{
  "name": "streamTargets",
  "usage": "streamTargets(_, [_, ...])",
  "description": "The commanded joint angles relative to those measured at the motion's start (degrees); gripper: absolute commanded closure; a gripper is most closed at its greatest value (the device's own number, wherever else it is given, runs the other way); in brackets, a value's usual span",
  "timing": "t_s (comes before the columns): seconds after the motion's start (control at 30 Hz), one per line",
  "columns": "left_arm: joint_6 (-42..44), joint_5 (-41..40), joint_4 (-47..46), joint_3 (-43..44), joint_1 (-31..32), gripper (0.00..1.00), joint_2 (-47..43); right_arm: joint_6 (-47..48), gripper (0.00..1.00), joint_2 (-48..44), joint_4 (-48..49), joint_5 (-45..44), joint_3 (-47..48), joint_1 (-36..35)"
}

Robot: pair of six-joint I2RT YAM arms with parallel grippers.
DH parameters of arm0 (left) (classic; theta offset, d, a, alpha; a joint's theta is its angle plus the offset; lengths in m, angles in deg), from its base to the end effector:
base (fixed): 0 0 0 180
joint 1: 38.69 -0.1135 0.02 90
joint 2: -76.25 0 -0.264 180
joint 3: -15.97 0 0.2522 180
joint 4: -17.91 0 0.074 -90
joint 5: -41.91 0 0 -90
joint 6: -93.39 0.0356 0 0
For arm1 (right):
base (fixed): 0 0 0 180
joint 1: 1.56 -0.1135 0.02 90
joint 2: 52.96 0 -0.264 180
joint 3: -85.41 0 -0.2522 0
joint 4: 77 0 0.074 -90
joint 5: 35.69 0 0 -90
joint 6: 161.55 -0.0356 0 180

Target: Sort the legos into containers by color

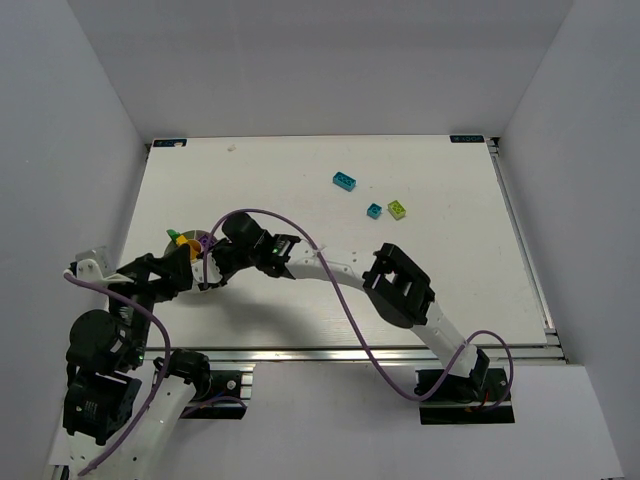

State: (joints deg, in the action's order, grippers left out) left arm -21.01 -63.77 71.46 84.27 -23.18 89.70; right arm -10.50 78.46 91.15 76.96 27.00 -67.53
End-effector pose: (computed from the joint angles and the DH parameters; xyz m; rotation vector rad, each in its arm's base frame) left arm 0.0186 0.0048 0.3836 -0.3364 1.5221 -0.3391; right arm 0.2084 0.5010 0.2289 -1.8407 0.6249 0.4415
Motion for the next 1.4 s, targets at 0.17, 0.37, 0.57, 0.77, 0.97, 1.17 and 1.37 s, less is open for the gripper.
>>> streamTargets(0.17, [0.41, 0.21, 0.29, -0.67, 0.14, 0.05, -0.36, 1.52, 0.39, -2.04, 2.57, -0.76, -1.66, -1.00])
streamTargets(0.37, [0.32, 0.21, 0.03, -0.58, 0.14, 0.04, -0.18, 1.17, 0.29, -2.74, 4.41, -1.91, -2.45, -0.74])
streamTargets(0.57, [0.49, 0.65, -0.24, -0.05, 0.14, 0.05, -0.01, -3.30, 0.36, -4.41, 3.63, -3.49, 0.09, -0.74])
streamTargets(0.77, [0.23, 3.11, -2.61, -1.54, 0.66, 0.36, 0.35, -17.09, 0.65, -7.92, -4.52, -7.97, 5.72, 0.76])
streamTargets(0.97, [-0.03, 7.23, -4.46, -3.48, 0.66, 0.77, 0.78, -37.62, 0.96, -13.46, -18.33, -10.26, 5.38, 5.68])
streamTargets(1.17, [0.50, 14.25, -5.51, -4.97, 0.66, 0.55, 3.24, -49.79, 0.88, -23.82, -19.76, -13.24, -13.68, 19.27])
streamTargets(1.37, [0.94, 20.60, -6.56, -7.17, 0.66, 0.14, 6.59, -52.00, 0.11, -26.13, -25.98, -8.33, -17.75, 36.87])
